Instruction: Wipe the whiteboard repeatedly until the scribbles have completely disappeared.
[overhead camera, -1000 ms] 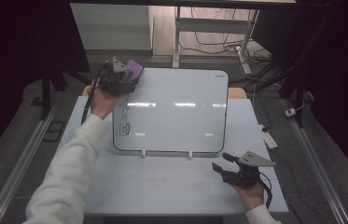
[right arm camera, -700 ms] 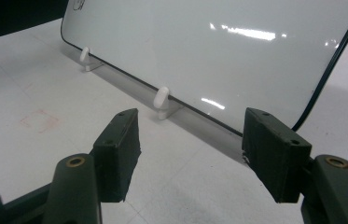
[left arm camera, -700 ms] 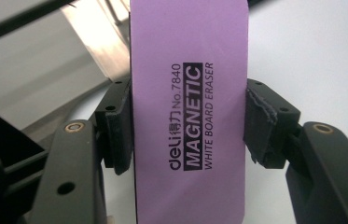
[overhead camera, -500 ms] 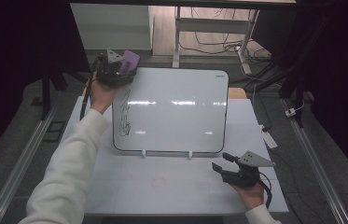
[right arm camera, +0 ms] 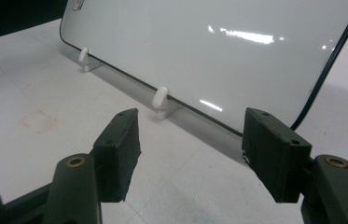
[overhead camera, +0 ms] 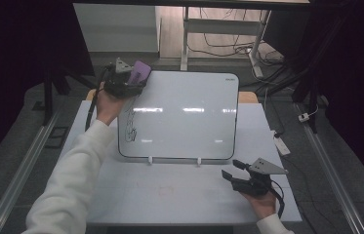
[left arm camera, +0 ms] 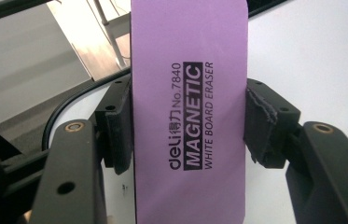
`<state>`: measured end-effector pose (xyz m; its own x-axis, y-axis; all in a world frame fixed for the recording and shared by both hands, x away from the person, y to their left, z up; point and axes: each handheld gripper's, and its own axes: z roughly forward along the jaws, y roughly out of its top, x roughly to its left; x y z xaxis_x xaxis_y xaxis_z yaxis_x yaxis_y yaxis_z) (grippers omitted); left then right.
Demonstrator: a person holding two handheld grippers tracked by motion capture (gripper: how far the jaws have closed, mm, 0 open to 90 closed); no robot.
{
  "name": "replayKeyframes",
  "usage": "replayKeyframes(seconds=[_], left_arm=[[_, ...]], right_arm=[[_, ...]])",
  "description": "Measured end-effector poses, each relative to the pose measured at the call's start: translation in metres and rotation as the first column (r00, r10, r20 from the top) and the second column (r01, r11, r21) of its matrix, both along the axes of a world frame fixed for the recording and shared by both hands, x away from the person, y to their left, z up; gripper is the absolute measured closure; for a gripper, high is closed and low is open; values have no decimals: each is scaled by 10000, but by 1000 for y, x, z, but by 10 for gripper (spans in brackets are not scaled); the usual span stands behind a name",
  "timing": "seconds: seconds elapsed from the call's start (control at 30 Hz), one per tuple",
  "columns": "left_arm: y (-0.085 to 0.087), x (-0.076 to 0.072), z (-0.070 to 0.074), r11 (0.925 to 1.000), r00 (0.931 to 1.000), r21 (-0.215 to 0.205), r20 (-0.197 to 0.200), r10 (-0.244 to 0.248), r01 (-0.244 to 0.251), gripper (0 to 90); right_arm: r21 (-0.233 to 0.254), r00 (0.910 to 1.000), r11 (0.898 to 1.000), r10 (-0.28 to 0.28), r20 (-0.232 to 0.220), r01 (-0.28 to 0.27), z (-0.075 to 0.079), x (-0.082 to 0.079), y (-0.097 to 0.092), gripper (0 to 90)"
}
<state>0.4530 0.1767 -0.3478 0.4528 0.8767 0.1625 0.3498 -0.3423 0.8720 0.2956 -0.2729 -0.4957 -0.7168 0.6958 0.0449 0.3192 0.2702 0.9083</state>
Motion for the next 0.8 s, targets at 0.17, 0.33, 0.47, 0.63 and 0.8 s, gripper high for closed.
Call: replayKeyframes(seconds=[0.17, 0.33, 0.47, 0.63, 0.8], left_arm=[[8, 9, 14, 9986, 9973, -141, 535, 510, -503, 410], [13, 16, 22, 9969, 9959, -571, 681, 587, -549, 410], [10, 13, 16, 9982, 9980, -489, 516, 360, -335, 410], [6, 8, 7, 9995, 9996, -277, 233, -139, 145, 411], [-4, 2, -5, 9970, 9971, 165, 97, -758, 756, 410]], right_arm=[[11, 10000, 10000, -47, 87, 47, 1, 0, 1, 360], [2, 10000, 10000, -42, 87, 42, 1, 1, 0, 360], [40, 9999, 10000, -62, 96, 62, 1, 0, -1, 360], [32, 9999, 10000, -49, 119, 49, 1, -1, 0, 360], [-9, 9998, 10000, -39, 187, 39, 2, -1, 1, 360]])
